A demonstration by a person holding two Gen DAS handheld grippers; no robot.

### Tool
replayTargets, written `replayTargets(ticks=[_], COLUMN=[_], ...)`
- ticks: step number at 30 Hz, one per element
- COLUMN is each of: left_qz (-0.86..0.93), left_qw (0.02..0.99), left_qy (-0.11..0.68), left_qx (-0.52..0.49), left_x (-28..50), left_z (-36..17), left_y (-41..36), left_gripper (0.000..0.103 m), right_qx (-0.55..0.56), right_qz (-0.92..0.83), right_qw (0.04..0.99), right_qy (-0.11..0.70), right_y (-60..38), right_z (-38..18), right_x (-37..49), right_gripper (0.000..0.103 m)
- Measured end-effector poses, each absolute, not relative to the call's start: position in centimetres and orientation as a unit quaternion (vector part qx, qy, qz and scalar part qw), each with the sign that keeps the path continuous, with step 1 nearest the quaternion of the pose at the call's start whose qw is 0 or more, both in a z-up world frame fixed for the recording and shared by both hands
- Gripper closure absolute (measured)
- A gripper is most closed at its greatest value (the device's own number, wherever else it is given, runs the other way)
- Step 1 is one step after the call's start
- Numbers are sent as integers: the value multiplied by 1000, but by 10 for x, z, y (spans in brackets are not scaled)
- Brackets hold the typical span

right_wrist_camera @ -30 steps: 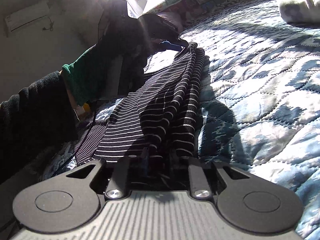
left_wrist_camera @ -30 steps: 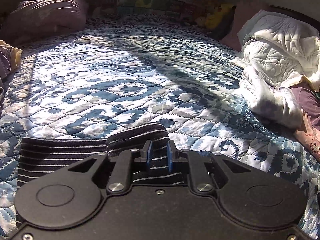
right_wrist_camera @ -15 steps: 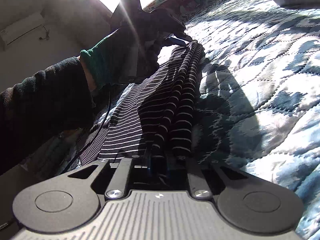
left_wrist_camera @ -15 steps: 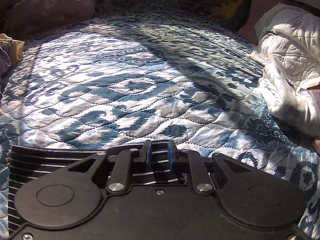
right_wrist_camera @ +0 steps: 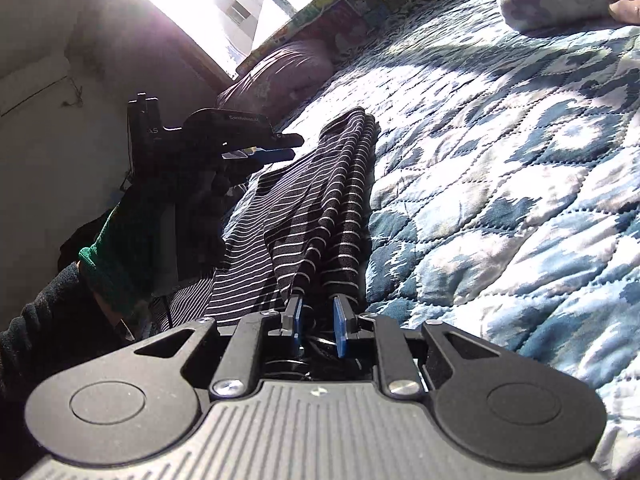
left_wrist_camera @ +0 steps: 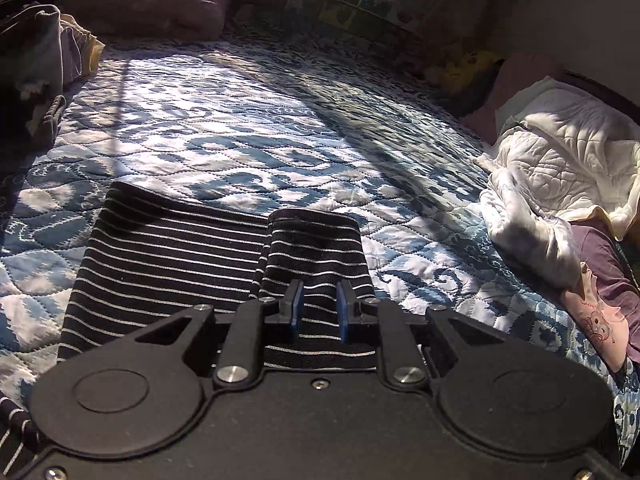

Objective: Fold clothes

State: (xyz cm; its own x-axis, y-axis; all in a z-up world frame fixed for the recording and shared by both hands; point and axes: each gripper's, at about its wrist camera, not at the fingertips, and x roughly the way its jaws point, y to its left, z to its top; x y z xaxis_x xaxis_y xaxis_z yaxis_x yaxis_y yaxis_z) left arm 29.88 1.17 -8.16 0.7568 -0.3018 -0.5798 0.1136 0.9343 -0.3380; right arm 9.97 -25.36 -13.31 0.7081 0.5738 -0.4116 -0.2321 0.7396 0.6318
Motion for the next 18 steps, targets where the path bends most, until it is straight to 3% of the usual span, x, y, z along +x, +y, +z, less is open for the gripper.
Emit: replayTargets(ticks=[3,7,10,14,18], left_qz=[-113,-109,-109,-94,-67], left_qw=[927,924,918,910,904], left_qy=[312,296,286,278,262], left_qx=[-174,-217,-254,-294,-333], left_x=[245,185,157,129,110], left_z=[-80,-89,-101,-117,-123], left_y=[39,72,93,128,172], left_gripper=[89,77,74,74,72], right_qx=[220,128,68,122,138], right_qz=[227,249,244,217,207], right_qw=[908,932,944,922,923], right_qy=[275,230,213,297,293], right_y=[-247,-219,-190,-191,-195], right_z=[-121,-111,-109,-147,-143], right_x=[96,98,108,133,124], right_gripper=[84,84,84,84,82])
